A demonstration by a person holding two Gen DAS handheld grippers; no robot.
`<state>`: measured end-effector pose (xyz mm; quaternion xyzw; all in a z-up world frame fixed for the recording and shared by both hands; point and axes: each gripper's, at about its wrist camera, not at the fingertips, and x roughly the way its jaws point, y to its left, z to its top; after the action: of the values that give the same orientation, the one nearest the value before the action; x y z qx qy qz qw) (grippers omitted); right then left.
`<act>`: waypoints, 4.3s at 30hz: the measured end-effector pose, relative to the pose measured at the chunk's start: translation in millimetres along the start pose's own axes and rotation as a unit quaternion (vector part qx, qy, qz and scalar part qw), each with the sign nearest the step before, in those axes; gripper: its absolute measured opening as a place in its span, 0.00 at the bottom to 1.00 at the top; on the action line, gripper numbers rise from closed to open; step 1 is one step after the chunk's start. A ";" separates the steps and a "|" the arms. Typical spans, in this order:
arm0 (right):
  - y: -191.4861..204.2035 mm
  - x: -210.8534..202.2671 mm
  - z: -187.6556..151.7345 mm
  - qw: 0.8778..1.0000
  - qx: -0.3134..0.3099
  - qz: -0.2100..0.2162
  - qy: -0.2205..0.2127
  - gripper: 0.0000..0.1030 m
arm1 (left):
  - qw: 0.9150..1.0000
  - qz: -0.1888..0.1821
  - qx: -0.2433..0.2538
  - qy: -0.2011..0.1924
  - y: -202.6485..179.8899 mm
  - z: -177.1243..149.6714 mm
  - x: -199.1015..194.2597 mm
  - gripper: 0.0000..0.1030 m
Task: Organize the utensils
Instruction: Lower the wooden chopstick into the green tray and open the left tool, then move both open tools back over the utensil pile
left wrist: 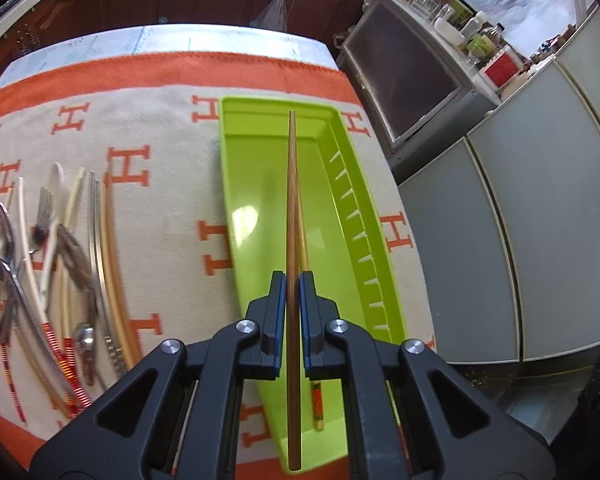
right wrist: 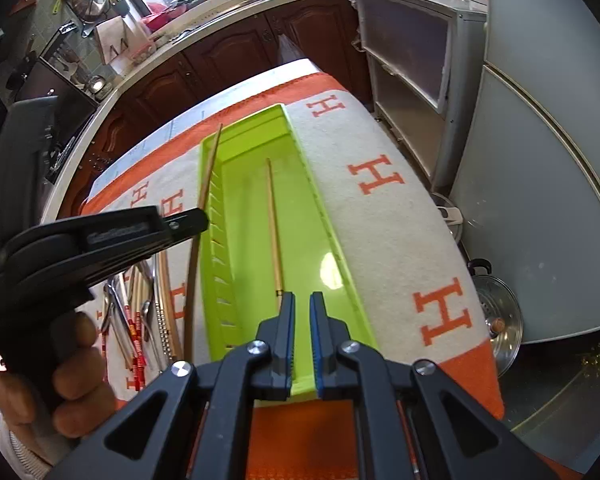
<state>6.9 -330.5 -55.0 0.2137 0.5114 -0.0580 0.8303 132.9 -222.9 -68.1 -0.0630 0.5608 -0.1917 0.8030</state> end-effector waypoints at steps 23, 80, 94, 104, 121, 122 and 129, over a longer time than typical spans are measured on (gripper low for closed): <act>13.6 75.7 29.2 0.999 -0.045 -0.006 0.024 0.05 | 0.998 0.042 0.016 0.040 28.0 -17.4 27.5 0.06; 198.5 -4.7 -37.8 0.974 -0.217 0.043 -0.058 0.38 | 0.983 0.133 -0.014 -0.123 203.3 -100.5 -187.8 0.46; 206.3 23.6 -40.2 0.976 -0.215 0.037 -0.017 0.48 | 0.984 0.141 -0.031 -0.099 222.2 -91.1 -161.5 0.57; 209.6 33.3 -44.4 0.975 -0.219 0.026 -0.011 0.51 | 0.984 0.145 -0.045 -0.090 231.7 -93.7 -155.0 0.67; 208.2 50.4 -47.1 0.975 -0.220 0.013 0.008 0.51 | 0.984 0.162 -0.049 -0.060 240.9 -94.3 -133.3 0.67; 208.3 51.8 -47.3 0.975 -0.220 0.012 0.011 0.51 | 0.984 0.163 -0.050 -0.059 242.0 -94.0 -132.2 0.67; 207.7 57.5 -48.2 0.975 -0.222 0.012 0.017 0.51 | 0.982 0.175 -0.057 -0.048 254.5 -92.9 -123.5 0.67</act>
<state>59.6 -116.2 -62.4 0.0313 0.5229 0.0706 0.8489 70.6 68.1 -74.0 -0.0186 0.5341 -0.0130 0.8451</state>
